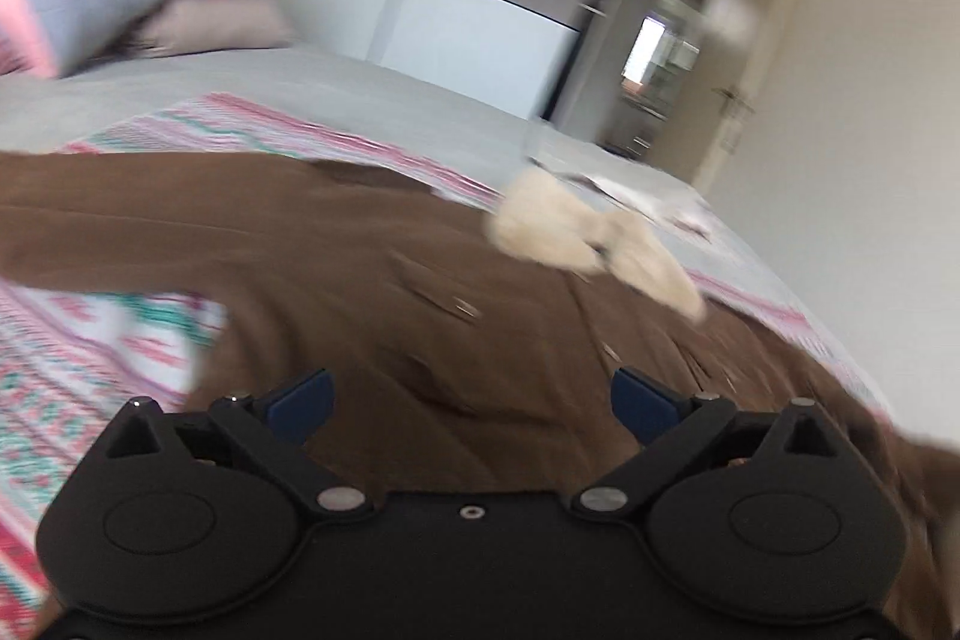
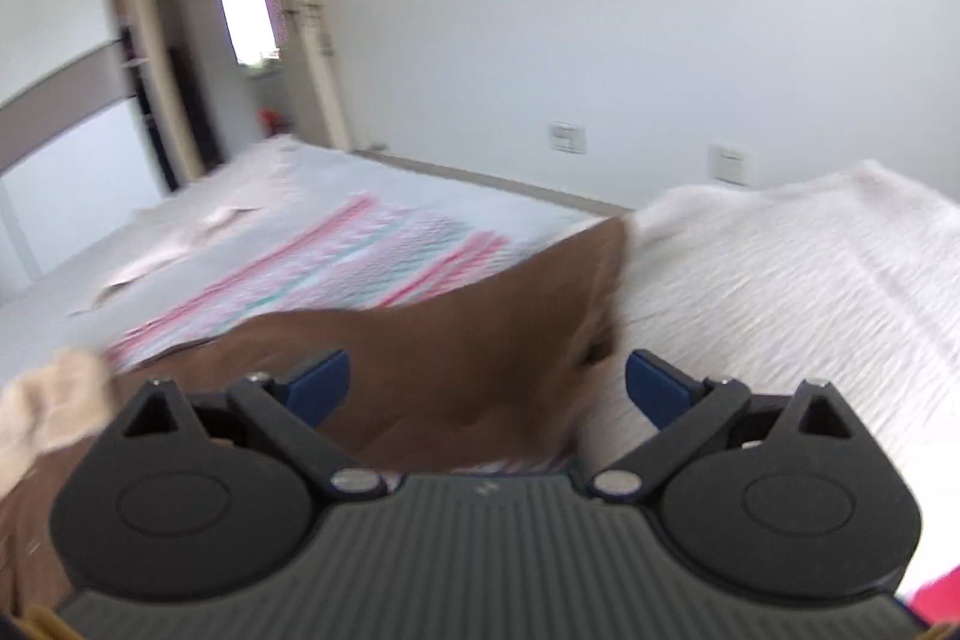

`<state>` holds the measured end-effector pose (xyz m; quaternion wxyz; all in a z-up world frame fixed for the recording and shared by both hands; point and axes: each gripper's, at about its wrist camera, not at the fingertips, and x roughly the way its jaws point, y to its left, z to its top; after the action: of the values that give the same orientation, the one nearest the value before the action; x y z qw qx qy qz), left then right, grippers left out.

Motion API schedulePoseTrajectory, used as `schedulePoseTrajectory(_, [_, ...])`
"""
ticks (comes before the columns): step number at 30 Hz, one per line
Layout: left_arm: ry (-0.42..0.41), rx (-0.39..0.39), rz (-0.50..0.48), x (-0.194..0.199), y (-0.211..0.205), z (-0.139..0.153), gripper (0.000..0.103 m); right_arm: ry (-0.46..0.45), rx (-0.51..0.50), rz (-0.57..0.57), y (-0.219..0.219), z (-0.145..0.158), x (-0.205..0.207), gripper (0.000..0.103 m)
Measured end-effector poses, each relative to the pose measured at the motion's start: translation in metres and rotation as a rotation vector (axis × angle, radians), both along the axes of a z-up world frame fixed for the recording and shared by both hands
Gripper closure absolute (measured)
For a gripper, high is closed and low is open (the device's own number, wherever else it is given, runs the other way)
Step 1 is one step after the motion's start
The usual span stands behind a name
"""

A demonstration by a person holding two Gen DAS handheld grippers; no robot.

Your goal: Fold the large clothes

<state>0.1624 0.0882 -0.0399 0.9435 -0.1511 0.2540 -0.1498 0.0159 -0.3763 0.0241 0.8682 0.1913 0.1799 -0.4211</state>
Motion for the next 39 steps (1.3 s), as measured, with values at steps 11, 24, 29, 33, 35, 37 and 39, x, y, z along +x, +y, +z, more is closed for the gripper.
schedulePoseTrajectory(11, [0.048,-0.067,-0.079,0.023,-0.009,-0.030,0.003,0.195,0.031,-0.021,-0.076,-0.018,0.050,0.097])
schedulePoseTrajectory(24, [0.053,-0.092,-0.112,0.035,-0.007,-0.029,0.003,0.137,-0.326,-0.010,-0.074,0.117,0.091,0.098])
schedulePoseTrajectory(29, [0.058,-0.120,-0.119,0.039,-0.007,-0.025,0.003,0.085,-0.402,0.139,-0.015,0.166,0.122,0.098])
schedulePoseTrajectory(33, [0.063,-0.125,-0.110,0.042,-0.006,-0.022,0.003,0.058,-0.423,0.280,0.045,0.198,0.146,0.098])
schedulePoseTrajectory(35, [0.069,-0.118,-0.097,0.043,-0.004,-0.018,0.003,0.056,-0.430,0.358,0.076,0.207,0.160,0.098])
schedulePoseTrajectory(37, [0.078,-0.094,-0.074,0.044,-0.003,-0.015,0.003,0.064,-0.429,0.441,0.105,0.210,0.181,0.098])
schedulePoseTrajectory(39, [0.085,-0.073,-0.043,0.045,0.001,-0.011,0.003,0.078,-0.419,0.520,0.139,0.207,0.200,0.098])
